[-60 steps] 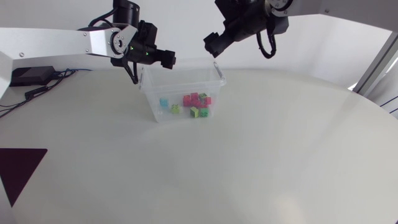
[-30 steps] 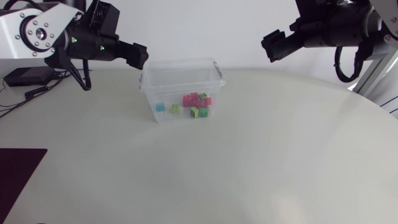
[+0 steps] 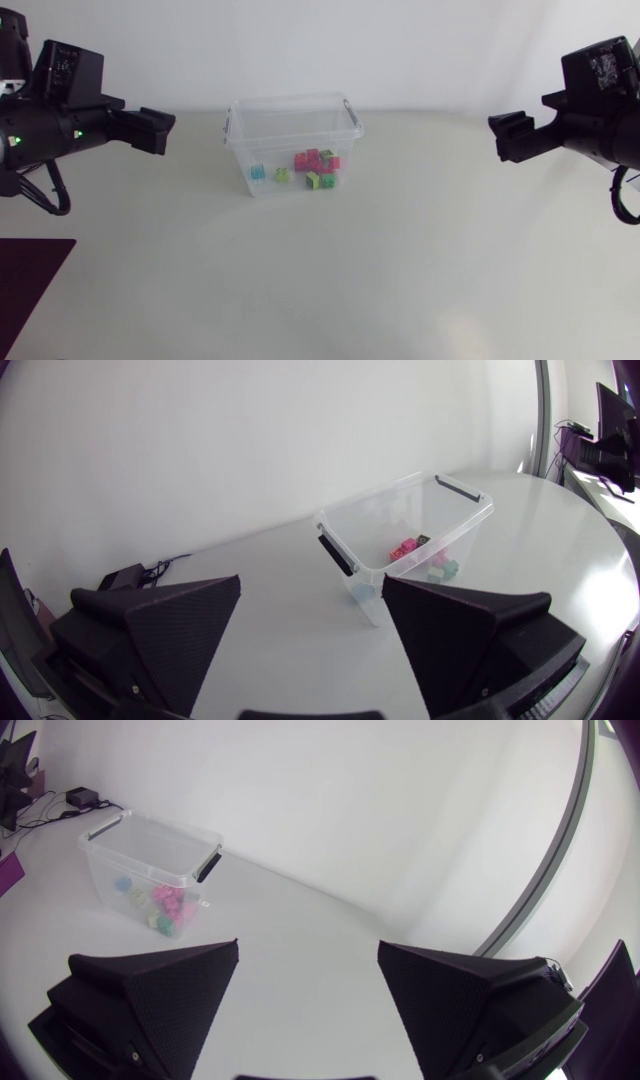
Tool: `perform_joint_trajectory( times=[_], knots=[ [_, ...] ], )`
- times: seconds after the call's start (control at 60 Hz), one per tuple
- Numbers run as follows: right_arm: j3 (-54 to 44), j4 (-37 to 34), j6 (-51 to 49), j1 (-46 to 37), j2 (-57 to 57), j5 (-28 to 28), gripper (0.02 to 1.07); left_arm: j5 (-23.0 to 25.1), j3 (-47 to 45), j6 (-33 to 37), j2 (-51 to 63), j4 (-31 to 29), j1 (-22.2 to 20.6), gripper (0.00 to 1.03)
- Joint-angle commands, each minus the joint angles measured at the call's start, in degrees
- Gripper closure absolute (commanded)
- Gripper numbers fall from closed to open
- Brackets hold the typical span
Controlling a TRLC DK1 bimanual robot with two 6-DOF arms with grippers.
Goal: Place the duplo bricks in the container
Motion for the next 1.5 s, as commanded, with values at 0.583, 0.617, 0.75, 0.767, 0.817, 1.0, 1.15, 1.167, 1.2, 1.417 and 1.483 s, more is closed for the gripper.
perform_joint_trajectory(
  times=[0.583,0.617,0.75,0.767,0.817,1.0,1.15,1.167,1.2,1.417,1.483],
  knots=[
    [-23.7,4.2,4.6,-7.5,-25.1,1.0,0.06,-0.3,-23.0,3.0,-28.2,6.4,3.1,0.04],
    [-24.2,4.3,4.7,-7.6,-25.8,1.0,0.06,-0.3,-23.8,3.0,-29.3,6.7,3.1,0.04],
    [-27.6,5.0,5.9,-7.7,-29.5,0.7,0.06,0.0,-27.5,1.6,-34.1,7.5,3.9,0.04],
    [-28.1,5.2,6.2,-7.7,-30.0,0.6,0.06,0.1,-28.0,1.3,-34.7,7.6,4.0,0.04],
    [-29.2,5.7,7.0,-7.6,-31.4,0.4,0.06,0.3,-29.2,0.5,-36.1,7.7,4.3,0.04],
    [-34.0,7.5,9.9,-7.3,-36.8,-0.6,0.06,1.0,-34.4,-2.9,-41.8,8.2,5.4,0.04],
    [-37.8,9.0,12.2,-7.0,-41.1,-1.4,0.06,1.6,-38.4,-5.5,-46.4,8.7,6.2,0.04],
    [-38.3,9.2,12.5,-7.0,-41.6,-1.5,0.06,1.7,-39.0,-5.9,-47.0,8.7,6.3,0.04],
    [-39.1,9.5,13.0,-6.9,-42.5,-1.6,0.06,1.8,-39.8,-6.4,-47.9,8.8,6.5,0.04],
    [-45.1,11.7,16.6,-6.5,-49.2,-2.8,0.06,2.7,-46.2,-10.6,-55.0,9.5,7.9,0.04],
    [-47.0,12.5,17.8,-6.4,-51.4,-3.2,0.06,3.0,-48.3,-11.9,-57.3,9.7,8.3,0.04]
  ],
)
